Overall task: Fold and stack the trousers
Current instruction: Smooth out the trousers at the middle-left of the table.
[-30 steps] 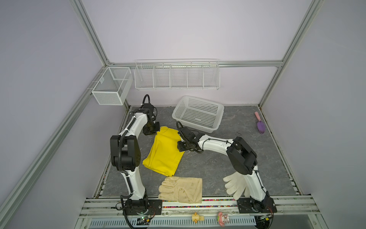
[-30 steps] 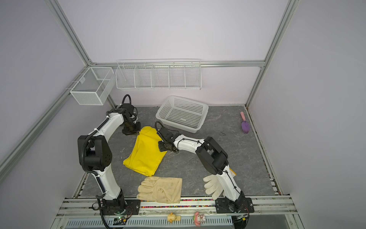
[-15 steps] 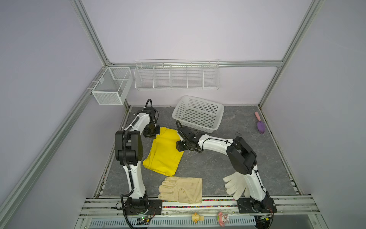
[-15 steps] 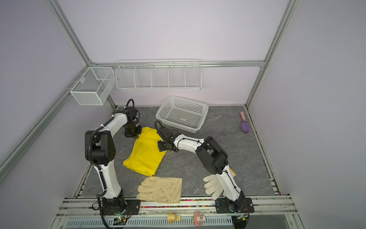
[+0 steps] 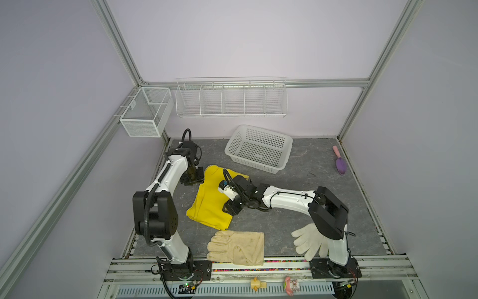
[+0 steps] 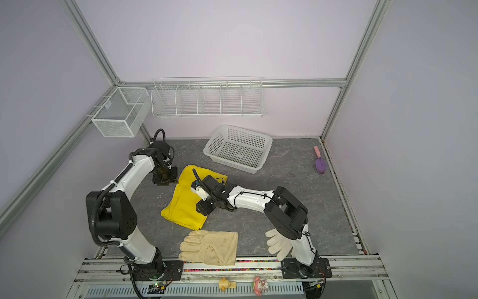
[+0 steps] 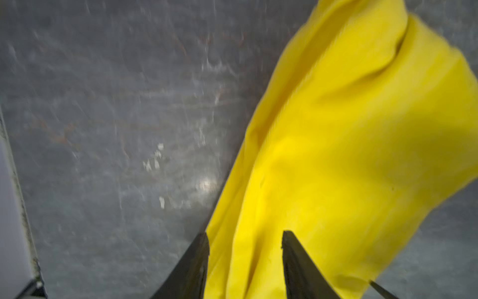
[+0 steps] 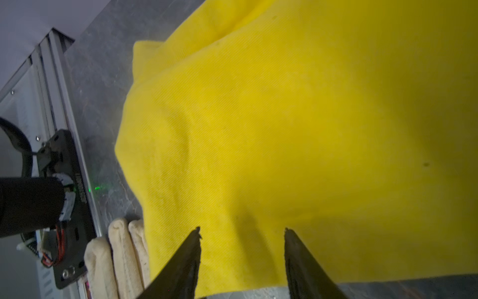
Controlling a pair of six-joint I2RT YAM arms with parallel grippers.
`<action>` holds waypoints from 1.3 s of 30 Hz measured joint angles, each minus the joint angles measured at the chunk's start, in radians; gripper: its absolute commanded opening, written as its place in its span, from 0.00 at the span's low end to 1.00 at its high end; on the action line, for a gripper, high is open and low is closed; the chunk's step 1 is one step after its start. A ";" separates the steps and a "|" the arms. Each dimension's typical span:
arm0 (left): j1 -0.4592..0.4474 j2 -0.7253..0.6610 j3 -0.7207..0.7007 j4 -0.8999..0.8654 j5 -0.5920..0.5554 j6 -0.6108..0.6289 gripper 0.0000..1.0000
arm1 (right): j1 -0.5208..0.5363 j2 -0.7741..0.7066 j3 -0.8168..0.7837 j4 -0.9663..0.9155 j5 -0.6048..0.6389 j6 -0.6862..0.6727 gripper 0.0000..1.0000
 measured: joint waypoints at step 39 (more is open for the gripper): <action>0.041 -0.190 -0.412 0.140 0.042 -0.234 0.00 | 0.189 0.048 -0.073 0.135 0.225 -0.373 0.47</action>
